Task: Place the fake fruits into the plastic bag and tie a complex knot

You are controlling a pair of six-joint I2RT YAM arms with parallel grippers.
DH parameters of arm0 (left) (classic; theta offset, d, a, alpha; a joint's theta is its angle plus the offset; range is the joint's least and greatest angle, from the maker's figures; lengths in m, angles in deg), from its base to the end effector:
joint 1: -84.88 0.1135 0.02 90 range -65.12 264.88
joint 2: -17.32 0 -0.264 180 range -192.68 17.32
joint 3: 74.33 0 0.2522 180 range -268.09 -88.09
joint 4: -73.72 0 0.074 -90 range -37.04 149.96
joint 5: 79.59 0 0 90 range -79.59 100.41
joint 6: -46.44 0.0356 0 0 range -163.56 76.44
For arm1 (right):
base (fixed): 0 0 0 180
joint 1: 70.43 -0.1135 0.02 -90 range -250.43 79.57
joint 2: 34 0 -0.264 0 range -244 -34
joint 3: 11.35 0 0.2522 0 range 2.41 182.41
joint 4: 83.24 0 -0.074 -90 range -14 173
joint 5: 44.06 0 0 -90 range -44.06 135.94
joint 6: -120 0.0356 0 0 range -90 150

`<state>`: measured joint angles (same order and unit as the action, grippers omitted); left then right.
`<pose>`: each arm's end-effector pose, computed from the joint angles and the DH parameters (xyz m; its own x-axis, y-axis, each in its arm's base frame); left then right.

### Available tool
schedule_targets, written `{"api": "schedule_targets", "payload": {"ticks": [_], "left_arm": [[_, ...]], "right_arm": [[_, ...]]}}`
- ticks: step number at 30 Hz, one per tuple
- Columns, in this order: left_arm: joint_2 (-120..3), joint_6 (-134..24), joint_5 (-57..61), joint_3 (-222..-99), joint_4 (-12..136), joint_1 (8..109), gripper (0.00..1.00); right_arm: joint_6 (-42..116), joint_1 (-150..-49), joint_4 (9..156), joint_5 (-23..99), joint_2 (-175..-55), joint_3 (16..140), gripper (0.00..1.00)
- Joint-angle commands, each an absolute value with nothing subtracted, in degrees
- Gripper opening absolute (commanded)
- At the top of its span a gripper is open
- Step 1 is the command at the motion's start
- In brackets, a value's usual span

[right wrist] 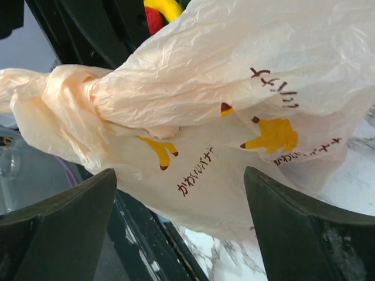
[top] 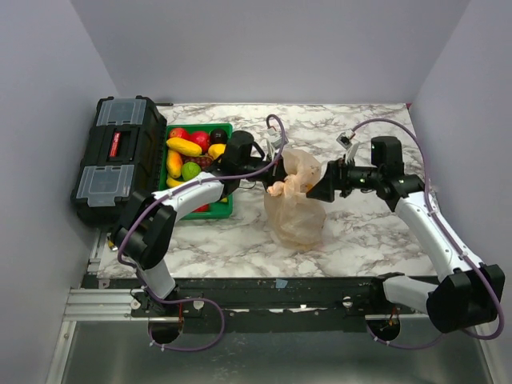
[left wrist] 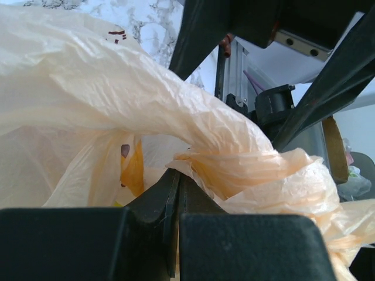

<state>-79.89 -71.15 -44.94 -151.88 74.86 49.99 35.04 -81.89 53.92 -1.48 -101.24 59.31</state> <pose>0.2949 -0.2414 0.2606 -0.6779 0.1517 -0.7194 0.7346 0.1020 -0.6707 0.2353 0.0744 0.3097 -0.6807 -0.0773 -0.7284 -0.6346 0.5591 0.5336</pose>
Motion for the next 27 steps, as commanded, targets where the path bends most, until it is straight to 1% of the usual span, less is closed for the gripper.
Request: {"api": "schedule_targets", "payload": {"ticks": [1, 7, 11, 19, 21, 22, 25, 27], "left_arm": [[-80.82, -72.40, -49.01, -154.29, 75.60, 49.66, 0.00], [-82.89, -74.03, -52.32, -156.20, 75.90, 48.52, 0.00], [-84.49, -75.62, -54.72, -156.81, 76.85, 47.80, 0.00], [-86.46, -77.10, -56.36, -157.25, 77.97, 46.65, 0.00], [-86.33, -76.65, -56.13, -157.34, 77.50, 46.85, 0.00], [-86.16, -75.95, -55.66, -157.34, 76.72, 47.03, 0.00], [-85.32, -75.38, -55.08, -157.00, 76.27, 48.20, 0.00], [-85.10, -75.16, -55.14, -157.06, 76.07, 48.91, 0.00]], "right_arm": [[40.96, -83.95, 65.96, -4.34, -102.42, 56.09, 0.95], [48.42, -87.10, 78.66, -2.99, -108.73, 54.26, 0.96], [51.16, -88.61, 86.15, -3.11, -111.95, 55.31, 0.96], [58.08, -93.39, 99.48, -2.61, -115.43, 55.51, 0.94], [57.35, -93.46, 98.10, -3.59, -114.59, 55.14, 0.94], [55.07, -93.38, 94.97, -3.65, -113.87, 55.38, 0.95], [44.70, -92.45, 79.35, -3.06, -109.82, 56.89, 0.99], [40.67, -90.85, 72.88, -2.93, -106.60, 56.81, 0.99]]}}
